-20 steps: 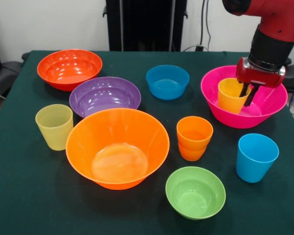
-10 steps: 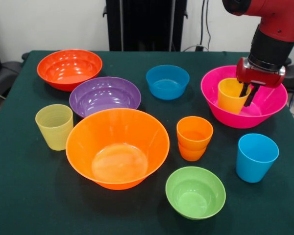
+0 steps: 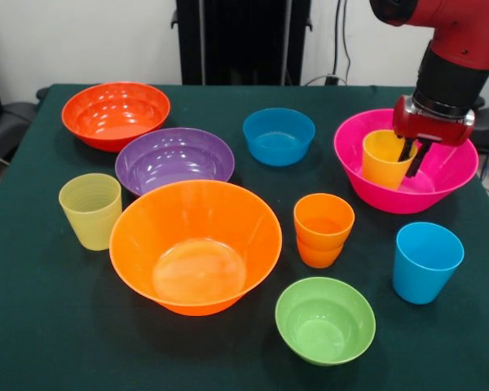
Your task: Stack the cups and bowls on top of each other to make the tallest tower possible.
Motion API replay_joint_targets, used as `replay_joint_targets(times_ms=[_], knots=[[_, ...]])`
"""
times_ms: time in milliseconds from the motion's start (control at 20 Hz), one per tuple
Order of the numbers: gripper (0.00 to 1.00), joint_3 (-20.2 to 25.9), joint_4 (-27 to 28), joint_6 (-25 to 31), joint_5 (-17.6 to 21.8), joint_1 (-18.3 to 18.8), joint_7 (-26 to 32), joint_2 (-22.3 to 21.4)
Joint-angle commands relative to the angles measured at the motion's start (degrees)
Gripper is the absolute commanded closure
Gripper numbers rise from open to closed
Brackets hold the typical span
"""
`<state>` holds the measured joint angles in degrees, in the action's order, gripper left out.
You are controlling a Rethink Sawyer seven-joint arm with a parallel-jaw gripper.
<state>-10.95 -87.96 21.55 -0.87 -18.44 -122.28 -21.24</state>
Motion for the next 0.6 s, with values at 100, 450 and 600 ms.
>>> replay_joint_targets(times_ms=[100,450,600], knots=[[1.00,3.73,2.70,0.41,1.94,-0.03,-2.79,-0.20],[1.00,3.54,2.70,0.64,1.89,-0.31,-2.97,-0.23],[1.00,3.58,2.77,0.83,1.86,-0.30,-2.92,-0.22]])
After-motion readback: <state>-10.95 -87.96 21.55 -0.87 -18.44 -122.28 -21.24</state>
